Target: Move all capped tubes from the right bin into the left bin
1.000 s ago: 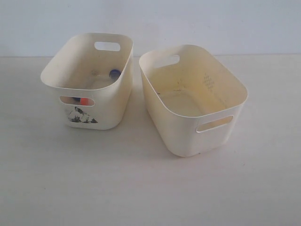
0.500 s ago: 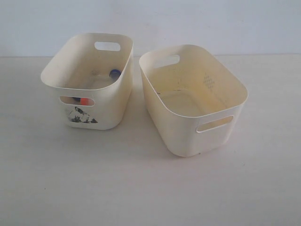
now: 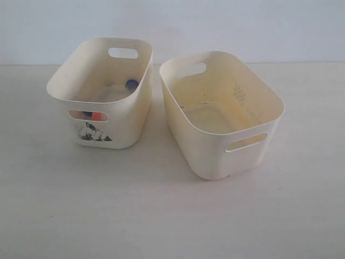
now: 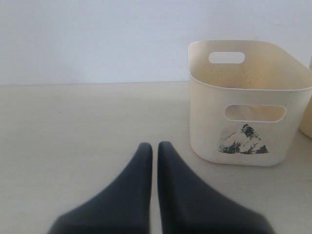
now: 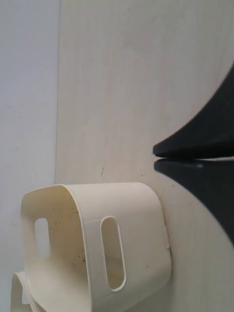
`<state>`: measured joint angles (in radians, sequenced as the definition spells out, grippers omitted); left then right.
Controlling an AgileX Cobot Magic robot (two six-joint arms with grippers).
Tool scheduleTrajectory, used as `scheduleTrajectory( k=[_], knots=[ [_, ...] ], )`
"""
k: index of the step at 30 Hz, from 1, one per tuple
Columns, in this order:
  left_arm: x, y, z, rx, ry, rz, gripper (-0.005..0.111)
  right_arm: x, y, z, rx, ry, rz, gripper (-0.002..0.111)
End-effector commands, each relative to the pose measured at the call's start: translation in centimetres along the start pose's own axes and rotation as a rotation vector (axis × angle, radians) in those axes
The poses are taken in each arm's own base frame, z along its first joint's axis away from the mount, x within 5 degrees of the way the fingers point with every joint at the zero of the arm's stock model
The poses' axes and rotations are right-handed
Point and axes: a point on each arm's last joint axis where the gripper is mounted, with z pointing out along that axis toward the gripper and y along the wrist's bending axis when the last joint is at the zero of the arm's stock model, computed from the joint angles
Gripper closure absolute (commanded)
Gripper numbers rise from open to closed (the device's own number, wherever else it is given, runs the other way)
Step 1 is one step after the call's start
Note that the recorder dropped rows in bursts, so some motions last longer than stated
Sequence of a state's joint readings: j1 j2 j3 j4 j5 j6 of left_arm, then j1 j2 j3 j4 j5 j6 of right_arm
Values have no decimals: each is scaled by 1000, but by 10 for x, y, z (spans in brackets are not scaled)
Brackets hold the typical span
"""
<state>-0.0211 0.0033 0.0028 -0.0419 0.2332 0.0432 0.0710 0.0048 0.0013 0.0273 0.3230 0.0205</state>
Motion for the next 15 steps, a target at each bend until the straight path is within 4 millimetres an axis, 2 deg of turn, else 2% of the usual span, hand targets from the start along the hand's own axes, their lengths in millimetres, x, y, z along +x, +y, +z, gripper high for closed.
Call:
scheduleTrajectory(
  k=[1, 9, 15],
  knots=[
    [-1, 0, 0, -2, -8, -7, 102, -1, 0, 0, 6, -7, -15, 109],
    [-1, 0, 0, -2, -8, -7, 102, -1, -6, -1, 101, -9, 9, 109],
    [-1, 0, 0, -2, -8, -7, 102, -1, -6, -1, 101, -9, 13, 109]
  ],
)
